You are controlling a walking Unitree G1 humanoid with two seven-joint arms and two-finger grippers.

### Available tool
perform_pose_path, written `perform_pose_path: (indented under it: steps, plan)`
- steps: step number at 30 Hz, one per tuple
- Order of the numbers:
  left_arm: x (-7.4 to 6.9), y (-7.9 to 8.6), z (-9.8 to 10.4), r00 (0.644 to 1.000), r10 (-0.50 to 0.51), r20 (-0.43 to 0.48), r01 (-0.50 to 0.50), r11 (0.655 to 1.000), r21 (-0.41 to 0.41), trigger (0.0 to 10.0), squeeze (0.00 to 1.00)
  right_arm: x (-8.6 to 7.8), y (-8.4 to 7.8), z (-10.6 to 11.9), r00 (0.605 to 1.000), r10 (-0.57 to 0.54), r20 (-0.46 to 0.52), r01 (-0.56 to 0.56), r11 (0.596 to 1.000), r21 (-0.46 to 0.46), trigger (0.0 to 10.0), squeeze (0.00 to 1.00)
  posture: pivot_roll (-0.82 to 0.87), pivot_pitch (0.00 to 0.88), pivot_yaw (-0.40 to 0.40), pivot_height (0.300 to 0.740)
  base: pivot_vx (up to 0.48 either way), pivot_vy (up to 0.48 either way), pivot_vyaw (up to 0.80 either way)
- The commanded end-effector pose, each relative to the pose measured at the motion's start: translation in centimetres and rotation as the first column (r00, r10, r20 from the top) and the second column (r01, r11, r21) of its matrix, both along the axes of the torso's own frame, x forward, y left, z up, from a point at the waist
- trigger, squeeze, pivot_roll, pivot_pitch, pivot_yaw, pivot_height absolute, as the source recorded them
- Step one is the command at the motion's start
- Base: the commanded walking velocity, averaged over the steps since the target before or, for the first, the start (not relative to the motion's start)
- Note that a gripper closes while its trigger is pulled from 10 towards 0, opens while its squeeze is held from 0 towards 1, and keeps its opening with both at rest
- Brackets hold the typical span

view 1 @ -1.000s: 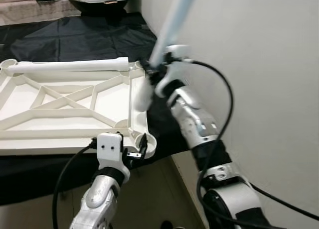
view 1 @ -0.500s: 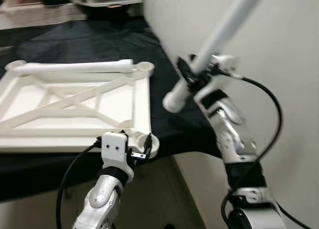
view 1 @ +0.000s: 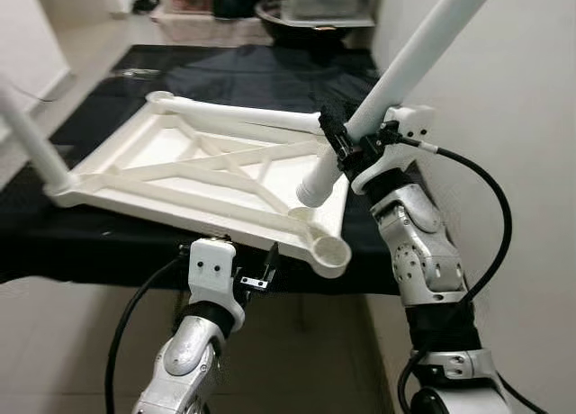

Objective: Building children table

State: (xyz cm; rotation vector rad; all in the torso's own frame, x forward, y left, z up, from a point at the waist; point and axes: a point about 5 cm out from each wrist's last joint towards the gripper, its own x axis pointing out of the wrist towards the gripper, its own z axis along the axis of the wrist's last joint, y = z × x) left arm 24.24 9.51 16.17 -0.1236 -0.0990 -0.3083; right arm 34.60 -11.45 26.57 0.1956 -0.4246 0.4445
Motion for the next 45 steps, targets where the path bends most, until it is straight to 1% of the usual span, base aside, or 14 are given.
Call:
perform_pose_path:
  steps: [1,6,19,24,27,30,35,36,38,39,40,43,44,45]
  plan:
    - [-0.1,-0.1,-0.5,1.000,-0.005,-0.012,0.005,1.000,0.022,10.0,0.00,0.2,-1.3,-0.5,0.998,-0.050,-0.024,0.050,0.999,-0.012,10.0,0.00,0.06,0.119,-0.040,0.740,0.000,0.000,0.00]
    - [-0.3,-0.3,-0.8,1.000,-0.015,-0.018,0.015,1.000,0.025,10.0,0.00,0.3,-2.3,-1.0,0.997,-0.064,-0.038,0.063,0.998,-0.019,10.0,0.00,0.05,0.122,-0.039,0.740,0.000,0.000,0.00]
    - [-0.8,-0.3,-1.2,0.999,-0.021,-0.026,0.022,0.999,0.044,10.0,0.00,-0.5,-2.5,-2.2,0.998,0.009,-0.060,-0.010,1.000,-0.010,10.0,0.00,0.05,0.128,-0.034,0.740,0.000,0.000,0.00]
    - [-0.9,-0.3,-1.3,0.999,-0.019,-0.029,0.020,0.999,0.047,10.0,0.00,-0.4,-3.0,-1.3,0.992,0.116,-0.052,-0.116,0.993,-0.015,10.0,0.00,0.05,0.128,-0.032,0.740,0.000,0.000,0.00]
    - [-1.2,-0.5,-1.5,0.999,-0.024,-0.036,0.025,0.999,0.046,10.0,0.00,0.0,-3.7,-0.7,0.971,0.226,-0.072,-0.231,0.971,-0.067,10.0,0.00,0.05,0.137,-0.035,0.740,0.000,0.000,0.00]
    - [-1.7,-0.6,-1.5,0.999,-0.029,-0.041,0.031,0.998,0.048,10.0,0.00,-0.3,-4.3,-0.8,0.922,0.365,-0.129,-0.380,0.917,-0.124,10.0,0.00,0.05,0.156,-0.039,0.740,0.000,0.000,0.00]
    - [-2.2,-0.5,-1.6,0.998,-0.029,-0.052,0.032,0.998,0.048,10.0,0.00,-0.7,-5.5,-0.9,0.867,0.460,-0.189,-0.488,0.860,-0.146,10.0,0.00,0.06,0.181,-0.039,0.740,0.000,0.000,0.00]
    - [-2.8,-0.5,-1.7,0.997,-0.036,-0.069,0.039,0.998,0.042,10.0,0.00,-1.4,-6.3,-0.8,0.808,0.546,-0.219,-0.584,0.790,-0.186,10.0,0.00,0.06,0.197,-0.037,0.740,0.000,0.000,0.00]
    - [-2.8,-0.5,-1.7,0.997,-0.036,-0.069,0.039,0.998,0.042,10.0,0.00,-1.4,-6.3,-0.8,0.808,0.546,-0.219,-0.584,0.790,-0.186,10.0,0.00,0.06,0.197,-0.037,0.740,0.000,0.000,0.00]
    - [-3.2,-0.6,-1.7,0.996,-0.046,-0.074,0.049,0.998,0.038,10.0,0.00,-1.8,-6.5,-0.5,0.774,0.595,-0.219,-0.631,0.753,-0.186,10.0,0.00,0.06,0.228,-0.033,0.740,0.000,0.000,0.00]
    - [-3.2,-0.6,-1.7,0.996,-0.046,-0.074,0.049,0.998,0.038,10.0,0.00,-1.8,-6.5,-0.5,0.774,0.595,-0.219,-0.631,0.753,-0.186,10.0,0.00,0.06,0.228,-0.033,0.740,0.000,0.000,0.00]
    - [-4.1,-0.7,-1.6,0.994,-0.063,-0.091,0.066,0.997,0.032,10.0,0.00,-2.7,-6.2,1.0,0.686,0.705,-0.179,-0.727,0.657,-0.200,10.0,0.00,0.07,0.276,-0.025,0.740,0.000,0.000,0.00]
    - [-4.1,-0.7,-1.6,0.994,-0.063,-0.091,0.066,0.997,0.032,10.0,0.00,-2.7,-6.2,1.0,0.686,0.705,-0.179,-0.727,0.657,-0.200,10.0,0.00,0.07,0.276,-0.025,0.740,0.000,0.000,0.00]
    - [-4.3,-0.6,-1.6,0.993,-0.063,-0.096,0.066,0.997,0.033,10.0,0.00,-2.9,-5.9,1.2,0.659,0.733,-0.171,-0.751,0.629,-0.200,10.0,0.00,0.08,0.289,-0.029,0.740,0.000,0.000,0.00]
